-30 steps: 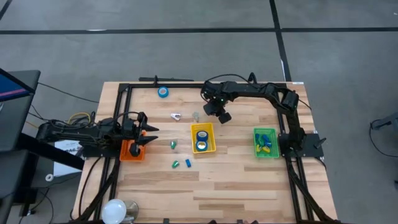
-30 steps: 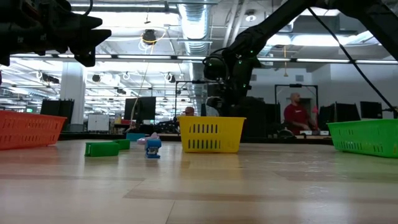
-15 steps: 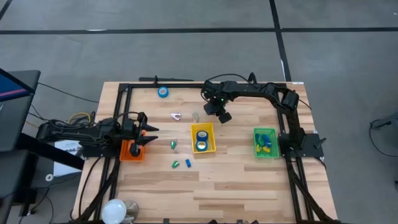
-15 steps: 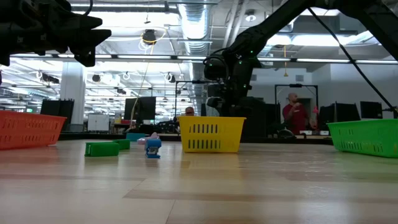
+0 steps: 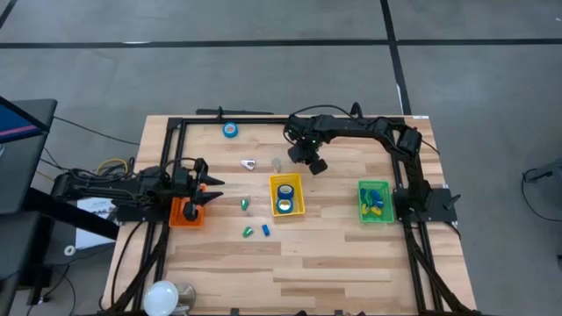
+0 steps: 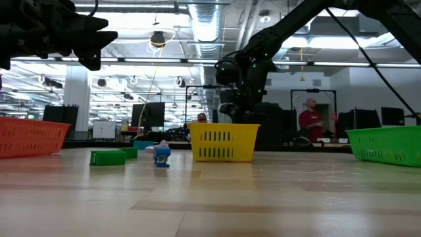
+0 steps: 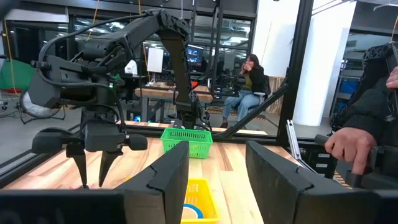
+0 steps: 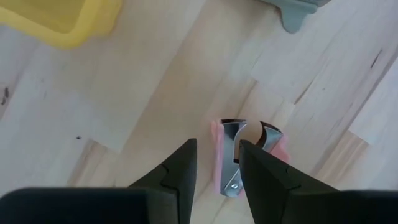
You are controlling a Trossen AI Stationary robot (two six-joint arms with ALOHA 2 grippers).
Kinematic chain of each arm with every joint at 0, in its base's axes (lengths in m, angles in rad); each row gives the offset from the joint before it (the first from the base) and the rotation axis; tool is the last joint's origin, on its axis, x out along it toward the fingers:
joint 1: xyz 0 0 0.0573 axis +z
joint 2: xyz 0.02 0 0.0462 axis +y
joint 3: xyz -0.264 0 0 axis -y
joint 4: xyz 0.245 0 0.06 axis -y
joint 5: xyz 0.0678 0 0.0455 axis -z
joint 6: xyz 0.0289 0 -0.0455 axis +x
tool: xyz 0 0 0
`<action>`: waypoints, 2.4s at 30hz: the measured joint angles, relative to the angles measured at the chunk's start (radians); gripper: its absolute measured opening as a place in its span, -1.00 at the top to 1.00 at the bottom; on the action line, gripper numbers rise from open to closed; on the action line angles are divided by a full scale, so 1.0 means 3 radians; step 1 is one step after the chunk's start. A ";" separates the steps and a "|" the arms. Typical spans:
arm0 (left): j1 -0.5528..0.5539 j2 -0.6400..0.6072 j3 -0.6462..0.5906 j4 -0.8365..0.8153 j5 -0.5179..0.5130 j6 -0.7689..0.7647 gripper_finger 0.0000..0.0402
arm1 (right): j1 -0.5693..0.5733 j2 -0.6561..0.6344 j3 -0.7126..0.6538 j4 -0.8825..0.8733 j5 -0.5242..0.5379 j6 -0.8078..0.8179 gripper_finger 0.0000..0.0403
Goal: Pick and place Stapler, Stapler remover, tape
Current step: Put the pink staple remover into the orange basket
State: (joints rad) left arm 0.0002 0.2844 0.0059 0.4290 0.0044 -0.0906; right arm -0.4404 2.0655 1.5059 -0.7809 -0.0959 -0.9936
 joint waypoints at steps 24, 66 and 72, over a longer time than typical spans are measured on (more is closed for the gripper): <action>0.0000 0.0000 0.0000 0.0000 0.0000 0.0001 0.26 | 0.0003 0.0006 -0.0137 0.0142 0.0060 0.0037 0.45; 0.0000 0.0000 0.0000 -0.0001 0.0000 0.0001 0.26 | 0.0063 -0.0823 -0.0138 0.0345 0.0087 0.0191 1.00; 0.0000 0.0000 0.0000 -0.0001 0.0000 0.0000 0.26 | 0.0191 -0.1182 -0.0139 0.0554 0.0087 0.0290 1.00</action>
State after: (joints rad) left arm 0.0002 0.2844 0.0059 0.4287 0.0043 -0.0905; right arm -0.3830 1.7108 1.4642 -0.6146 -0.0697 -0.9066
